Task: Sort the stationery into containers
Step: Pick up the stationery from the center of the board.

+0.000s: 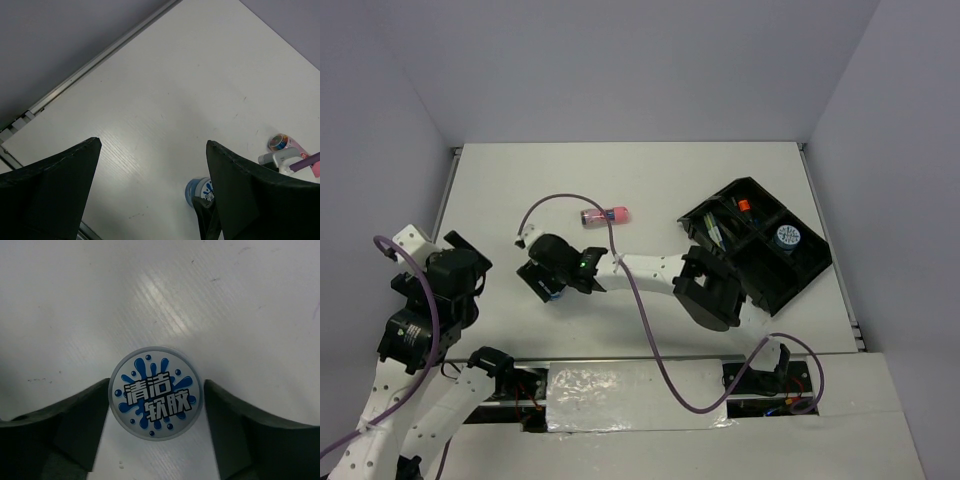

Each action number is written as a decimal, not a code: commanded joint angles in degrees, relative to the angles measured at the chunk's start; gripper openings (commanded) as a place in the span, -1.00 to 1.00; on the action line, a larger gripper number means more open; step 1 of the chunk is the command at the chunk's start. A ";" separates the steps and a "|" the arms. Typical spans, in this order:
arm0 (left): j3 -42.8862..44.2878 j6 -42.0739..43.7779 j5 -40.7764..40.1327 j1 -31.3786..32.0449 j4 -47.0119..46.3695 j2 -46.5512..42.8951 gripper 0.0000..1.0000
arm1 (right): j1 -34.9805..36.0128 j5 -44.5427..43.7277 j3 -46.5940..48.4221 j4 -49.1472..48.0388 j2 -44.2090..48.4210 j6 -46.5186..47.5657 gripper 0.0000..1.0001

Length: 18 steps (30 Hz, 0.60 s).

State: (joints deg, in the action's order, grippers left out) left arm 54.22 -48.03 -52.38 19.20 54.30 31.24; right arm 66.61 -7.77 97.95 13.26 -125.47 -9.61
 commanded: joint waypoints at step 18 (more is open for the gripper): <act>-0.78 6.54 4.74 -0.39 -6.40 1.63 0.99 | -47.93 -20.54 -41.50 8.36 55.49 -13.16 -0.73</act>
State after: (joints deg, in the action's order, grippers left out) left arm 53.98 -43.64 -48.97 19.20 50.81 32.23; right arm 30.70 -18.11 63.07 14.02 -78.32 -18.61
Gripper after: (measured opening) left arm 0.993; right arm 0.727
